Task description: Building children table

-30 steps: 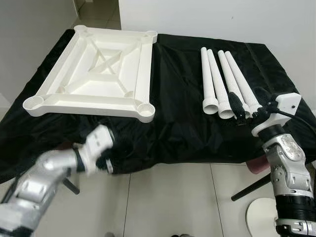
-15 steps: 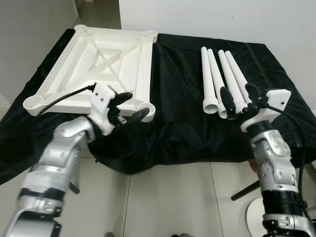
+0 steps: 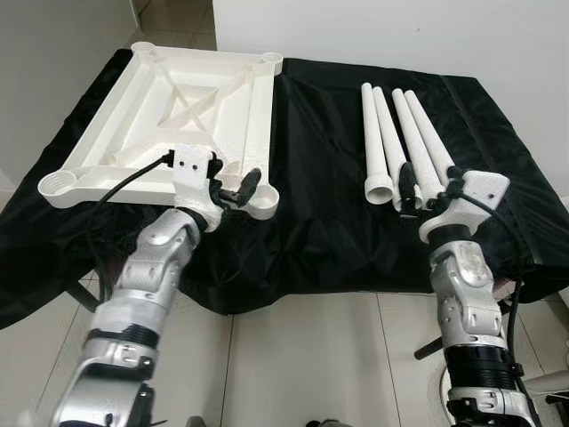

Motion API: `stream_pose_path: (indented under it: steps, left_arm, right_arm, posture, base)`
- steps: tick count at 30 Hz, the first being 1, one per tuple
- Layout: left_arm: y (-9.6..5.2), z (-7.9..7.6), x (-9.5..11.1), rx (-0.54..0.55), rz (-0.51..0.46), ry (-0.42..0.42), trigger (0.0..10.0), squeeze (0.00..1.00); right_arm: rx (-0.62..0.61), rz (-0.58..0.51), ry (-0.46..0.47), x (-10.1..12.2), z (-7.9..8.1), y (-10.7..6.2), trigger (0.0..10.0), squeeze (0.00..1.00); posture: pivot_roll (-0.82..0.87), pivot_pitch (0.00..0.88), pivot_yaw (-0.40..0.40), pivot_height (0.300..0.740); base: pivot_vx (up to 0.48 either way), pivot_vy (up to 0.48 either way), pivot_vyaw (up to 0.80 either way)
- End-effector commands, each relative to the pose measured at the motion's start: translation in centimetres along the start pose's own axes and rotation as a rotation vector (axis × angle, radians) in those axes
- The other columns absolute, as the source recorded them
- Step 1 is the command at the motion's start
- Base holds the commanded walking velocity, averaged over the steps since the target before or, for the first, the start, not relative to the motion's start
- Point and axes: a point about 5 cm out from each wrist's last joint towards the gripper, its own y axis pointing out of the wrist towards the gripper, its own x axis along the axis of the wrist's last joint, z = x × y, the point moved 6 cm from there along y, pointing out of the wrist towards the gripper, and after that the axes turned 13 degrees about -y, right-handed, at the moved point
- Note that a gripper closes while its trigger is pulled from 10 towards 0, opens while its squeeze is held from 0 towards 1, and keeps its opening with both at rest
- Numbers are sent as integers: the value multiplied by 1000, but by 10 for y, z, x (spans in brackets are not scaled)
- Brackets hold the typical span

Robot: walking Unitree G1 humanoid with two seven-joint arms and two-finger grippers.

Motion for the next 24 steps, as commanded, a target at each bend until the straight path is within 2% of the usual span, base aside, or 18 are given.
stream_pose_path:
  steps: [1,10,13,15,19,24]
  left_arm:
    - [-2,6,0,87,-34,39,10000,0]
    - [-7,3,2,113,-90,85,10000,0]
    - [-19,4,-7,126,-122,69,10000,0]
    - [-21,5,-8,132,-125,64,10000,0]
    - [-23,9,-13,148,-107,88,10000,0]
    - [-24,12,-9,158,-116,97,10000,0]
  right_arm:
    - [-26,5,-26,-5,-1,-7,10000,0]
    - [-84,-6,-51,-5,-7,-18,10000,0]
    - [-84,-27,-113,-5,3,-40,10000,0]
    - [-69,-33,-129,-5,8,-43,10000,0]
    - [-26,-32,-155,-11,21,-42,10000,0]
    - [-15,-45,-145,-7,26,-39,10000,0]
  posture:
    - [-46,80,12,740]
    - [-46,70,11,740]
    - [-48,54,5,740]
    - [-46,53,4,740]
    - [-33,46,4,740]
    - [-25,40,-1,740]
  base:
    - [0,0,0]
    - [0,0,0]
    - [0,0,0]
    - [0,0,0]
    - [0,0,0]
    - [0,0,0]
